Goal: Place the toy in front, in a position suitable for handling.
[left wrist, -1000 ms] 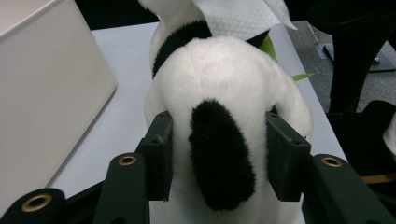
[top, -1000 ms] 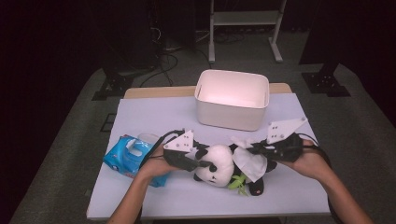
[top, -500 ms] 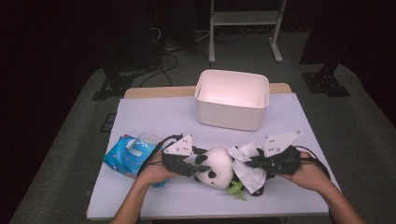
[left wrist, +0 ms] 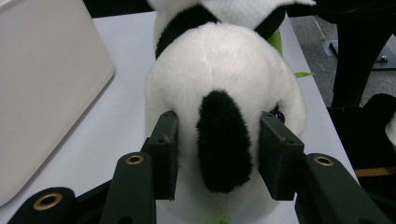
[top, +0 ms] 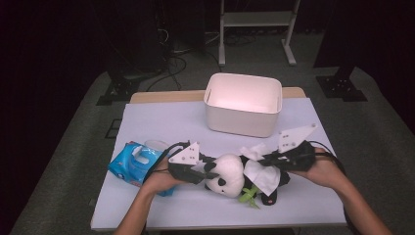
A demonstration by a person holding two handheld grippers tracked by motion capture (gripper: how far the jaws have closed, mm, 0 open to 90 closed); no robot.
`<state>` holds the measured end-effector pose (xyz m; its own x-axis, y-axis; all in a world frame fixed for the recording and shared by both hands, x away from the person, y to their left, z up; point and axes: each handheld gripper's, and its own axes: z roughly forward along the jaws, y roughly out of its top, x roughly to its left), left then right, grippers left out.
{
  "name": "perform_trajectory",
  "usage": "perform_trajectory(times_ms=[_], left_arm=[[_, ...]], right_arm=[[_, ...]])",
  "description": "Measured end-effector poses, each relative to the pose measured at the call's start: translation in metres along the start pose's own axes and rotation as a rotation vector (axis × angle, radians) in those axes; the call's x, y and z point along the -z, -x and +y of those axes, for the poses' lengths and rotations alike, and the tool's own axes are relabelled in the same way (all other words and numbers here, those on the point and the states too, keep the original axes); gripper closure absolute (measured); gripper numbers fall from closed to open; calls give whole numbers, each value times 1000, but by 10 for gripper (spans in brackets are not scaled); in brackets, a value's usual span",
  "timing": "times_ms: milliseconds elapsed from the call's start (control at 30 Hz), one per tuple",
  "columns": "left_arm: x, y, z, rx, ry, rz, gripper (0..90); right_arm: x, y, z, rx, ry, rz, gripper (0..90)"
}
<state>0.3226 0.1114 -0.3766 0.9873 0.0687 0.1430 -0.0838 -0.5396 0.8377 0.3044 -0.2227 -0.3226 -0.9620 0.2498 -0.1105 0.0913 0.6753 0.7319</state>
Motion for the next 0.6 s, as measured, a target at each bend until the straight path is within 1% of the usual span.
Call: perform_trajectory(times_ms=[33, 67, 100, 167, 233, 300, 333, 367, 400, 433, 500, 567, 600], left_arm=[[0, -1, 0, -2, -3, -1, 537], [0, -2, 0, 20, 0, 5, 530], [-1, -3, 1, 33, 1, 9, 508], [-1, -6, 2, 72, -11, 30, 476], [-1, -8, 4, 93, -35, 68, 466], [-1, -11, 5, 125, -48, 82, 426], [-2, -12, 4, 162, -47, 97, 398], [-3, -13, 3, 190, -38, 86, 382], [-4, -14, 1, 199, -31, 65, 380], [-5, -13, -1, 197, -19, 57, 390], [-5, -11, -2, 181, -16, 53, 431], [-4, -9, -2, 153, -13, 64, 474], [-4, -8, -2, 127, -14, 64, 492]], right_arm=[[5, 0, -7, -21, 5, -4, 866], [7, 0, -9, -28, 8, -4, 866], [9, -2, -16, -42, 10, -6, 866], [11, -4, -23, -62, 15, 0, 867], [10, -7, -31, -89, 33, 11, 867], [7, -10, -37, -112, 42, 28, 868], [6, -12, -38, -116, 43, 34, 868], [5, -15, -40, -117, 49, 40, 868], [5, -17, -40, -119, 51, 38, 868], [4, -19, -40, -121, 48, 38, 868], [4, -21, -36, -109, 44, 30, 867], [5, -21, -29, -94, 46, 20, 866], [4, -20, -23, -83, 46, 18, 866]])
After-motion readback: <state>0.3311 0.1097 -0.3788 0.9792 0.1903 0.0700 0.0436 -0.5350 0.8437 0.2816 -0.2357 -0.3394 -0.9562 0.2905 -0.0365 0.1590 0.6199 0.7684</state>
